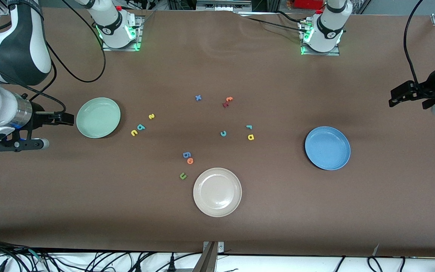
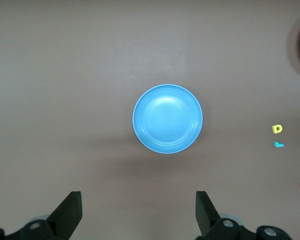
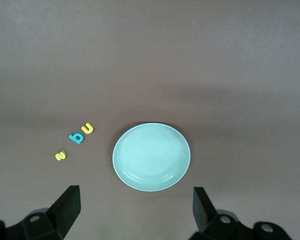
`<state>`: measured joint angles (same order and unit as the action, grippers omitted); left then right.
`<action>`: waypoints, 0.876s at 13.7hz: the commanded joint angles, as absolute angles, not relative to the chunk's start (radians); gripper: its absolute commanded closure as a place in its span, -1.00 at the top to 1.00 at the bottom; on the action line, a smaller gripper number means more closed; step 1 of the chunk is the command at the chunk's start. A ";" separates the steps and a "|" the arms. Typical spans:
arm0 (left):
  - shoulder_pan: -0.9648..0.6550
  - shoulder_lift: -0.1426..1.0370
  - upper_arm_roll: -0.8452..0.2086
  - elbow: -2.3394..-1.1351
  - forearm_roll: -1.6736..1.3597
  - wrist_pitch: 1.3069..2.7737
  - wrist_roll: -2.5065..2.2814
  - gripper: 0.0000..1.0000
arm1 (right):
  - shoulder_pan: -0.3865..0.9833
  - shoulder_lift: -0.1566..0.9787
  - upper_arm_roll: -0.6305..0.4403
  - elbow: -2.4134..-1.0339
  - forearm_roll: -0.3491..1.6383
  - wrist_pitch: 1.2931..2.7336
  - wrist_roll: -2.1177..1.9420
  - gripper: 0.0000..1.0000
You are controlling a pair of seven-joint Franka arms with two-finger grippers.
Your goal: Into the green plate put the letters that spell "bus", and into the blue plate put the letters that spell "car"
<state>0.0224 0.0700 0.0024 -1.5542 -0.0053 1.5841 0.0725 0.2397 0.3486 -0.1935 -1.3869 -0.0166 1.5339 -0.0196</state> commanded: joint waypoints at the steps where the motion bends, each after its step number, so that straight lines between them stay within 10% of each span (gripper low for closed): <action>1: 0.020 0.049 0.006 -1.580 0.011 1.594 0.101 1.00 | 0.238 0.333 -0.189 -1.391 0.015 1.551 -0.008 0.99; 12: 0.015 0.055 0.003 -1.578 0.011 1.594 0.101 1.00 | 0.236 0.330 -0.190 -1.394 0.021 1.559 -0.006 0.99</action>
<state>0.0219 0.0701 0.0013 -1.5622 -0.0053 1.5841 0.0829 0.2390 0.3473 -0.1934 -1.3860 0.0041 1.5566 -0.0177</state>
